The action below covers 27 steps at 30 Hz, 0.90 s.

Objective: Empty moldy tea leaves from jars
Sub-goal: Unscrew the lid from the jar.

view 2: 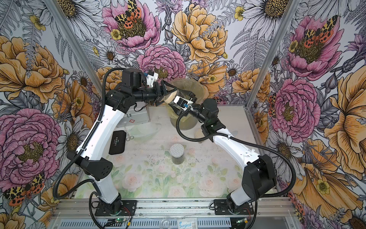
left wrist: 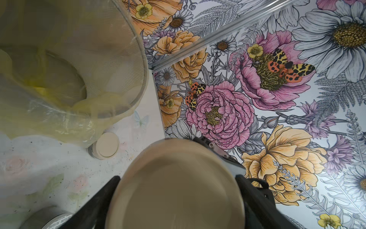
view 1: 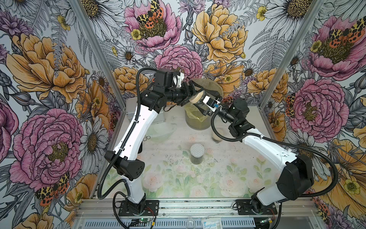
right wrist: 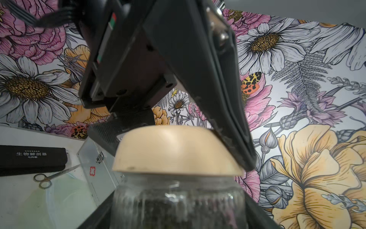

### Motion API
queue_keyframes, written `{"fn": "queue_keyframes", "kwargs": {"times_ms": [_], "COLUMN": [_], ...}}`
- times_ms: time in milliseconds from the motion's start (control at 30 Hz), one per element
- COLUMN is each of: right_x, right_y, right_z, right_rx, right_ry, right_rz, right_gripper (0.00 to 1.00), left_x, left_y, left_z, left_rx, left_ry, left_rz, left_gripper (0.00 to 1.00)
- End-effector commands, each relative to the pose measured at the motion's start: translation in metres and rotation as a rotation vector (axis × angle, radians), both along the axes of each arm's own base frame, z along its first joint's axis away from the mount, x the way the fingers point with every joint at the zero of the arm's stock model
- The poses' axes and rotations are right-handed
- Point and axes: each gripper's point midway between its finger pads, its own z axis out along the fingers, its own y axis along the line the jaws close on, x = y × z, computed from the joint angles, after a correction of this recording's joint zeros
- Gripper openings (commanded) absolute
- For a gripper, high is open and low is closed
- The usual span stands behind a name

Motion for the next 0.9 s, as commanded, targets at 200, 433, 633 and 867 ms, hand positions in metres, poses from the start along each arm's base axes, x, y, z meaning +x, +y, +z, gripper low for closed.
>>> {"fn": "queue_keyframes", "kwargs": {"times_ms": [200,433,633,867], "right_x": [0.015,0.010,0.007,0.002], "right_y": [-0.003,-0.007,-0.015,-0.035], "right_z": [0.009,0.004,-0.001,0.021], "right_rx": [-0.069,-0.041,-0.021,0.109], "right_ry": [-0.280,-0.265,-0.249,-0.237], "right_rz": [-0.228,-0.217,-0.230,-0.258], "right_gripper": [0.10,0.09,0.09,0.08], "left_x": [0.002,0.006,0.003,0.002], "left_y": [0.013,0.041,0.058,0.098], "left_z": [0.000,0.008,0.035,0.038], "left_rx": [-0.071,-0.026,-0.004,0.086], "left_ry": [0.148,0.085,-0.020,-0.061], "left_rz": [0.191,0.310,0.364,0.486], "left_gripper": [0.01,0.01,0.00,0.00]}}
